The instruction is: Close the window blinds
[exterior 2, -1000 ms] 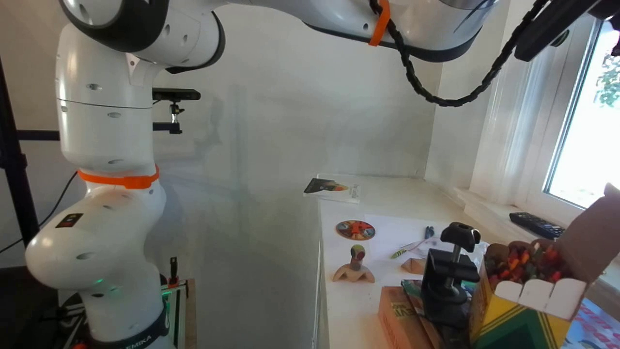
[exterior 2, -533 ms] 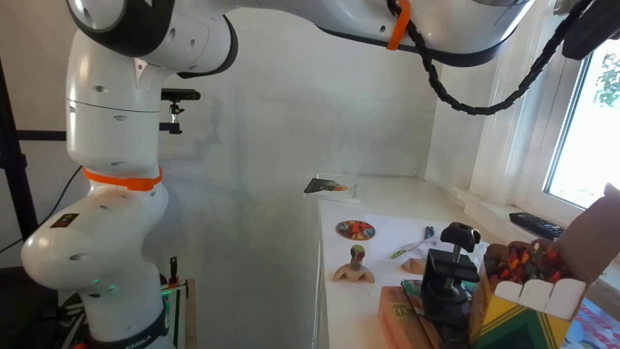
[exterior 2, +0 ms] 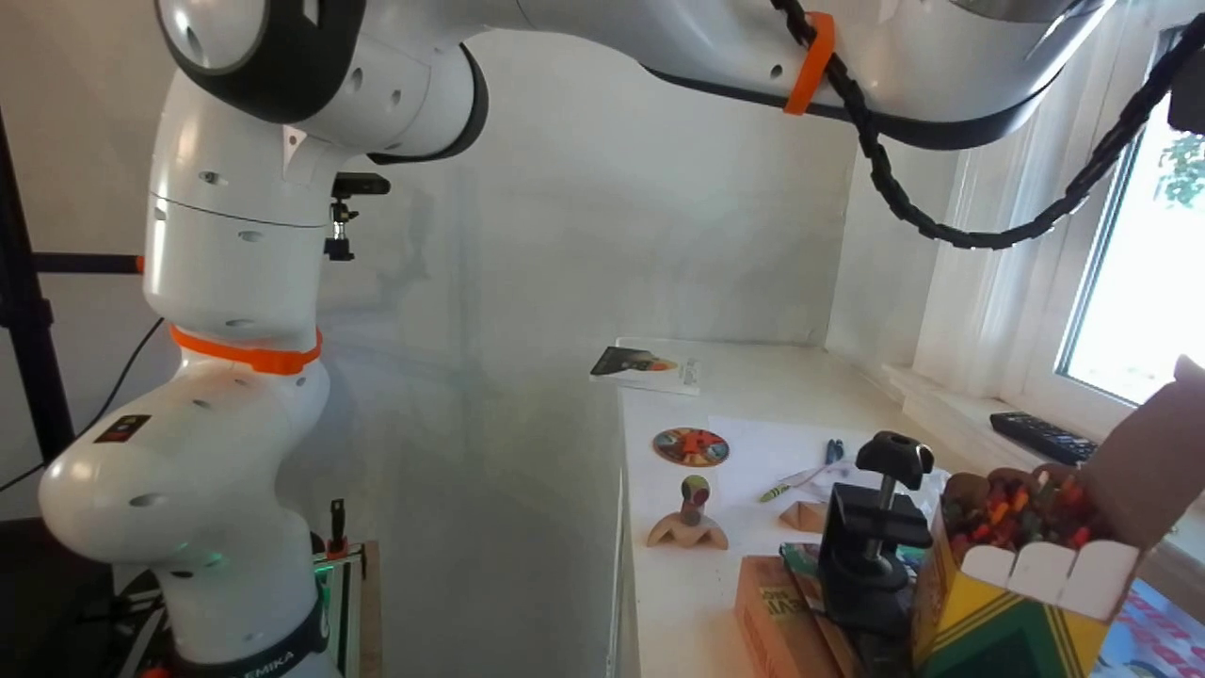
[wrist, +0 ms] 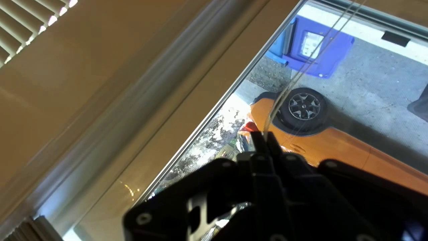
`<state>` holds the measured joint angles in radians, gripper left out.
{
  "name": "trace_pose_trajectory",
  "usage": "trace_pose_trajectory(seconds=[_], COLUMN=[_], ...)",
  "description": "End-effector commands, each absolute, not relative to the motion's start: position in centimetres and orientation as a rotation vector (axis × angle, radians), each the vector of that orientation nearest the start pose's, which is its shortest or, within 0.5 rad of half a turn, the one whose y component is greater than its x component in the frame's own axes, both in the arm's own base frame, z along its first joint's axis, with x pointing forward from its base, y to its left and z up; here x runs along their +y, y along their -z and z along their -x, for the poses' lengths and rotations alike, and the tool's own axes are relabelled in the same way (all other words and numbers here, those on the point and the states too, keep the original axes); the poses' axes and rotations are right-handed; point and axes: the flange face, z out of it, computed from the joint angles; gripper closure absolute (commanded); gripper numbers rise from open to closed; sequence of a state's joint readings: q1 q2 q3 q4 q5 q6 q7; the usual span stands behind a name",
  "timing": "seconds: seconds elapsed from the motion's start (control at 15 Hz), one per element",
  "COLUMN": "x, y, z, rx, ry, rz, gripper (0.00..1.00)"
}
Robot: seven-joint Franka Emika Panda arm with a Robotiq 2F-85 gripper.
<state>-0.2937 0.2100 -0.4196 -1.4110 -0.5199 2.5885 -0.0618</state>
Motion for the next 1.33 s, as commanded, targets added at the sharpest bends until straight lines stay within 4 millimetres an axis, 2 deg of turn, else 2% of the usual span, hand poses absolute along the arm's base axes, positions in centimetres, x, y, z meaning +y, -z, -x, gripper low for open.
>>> trace_pose_trajectory(seconds=[0.0,0.2,0.67,0.93,1.27], x=[-40.6,-38.9,-36.3,-34.7,-32.0], y=[-69.6,-71.2,-74.9,-76.2,-77.6], z=[-53.8,-53.9,-52.9,-52.8,-53.8], rx=[-0.321,-0.294,-0.283,-0.263,-0.219], ry=[-0.769,-0.818,-0.907,-0.946,-1.028], rz=[-2.137,-2.128,-2.093,-2.091,-2.076], gripper=[1.00,1.00,1.00,1.00,1.00])
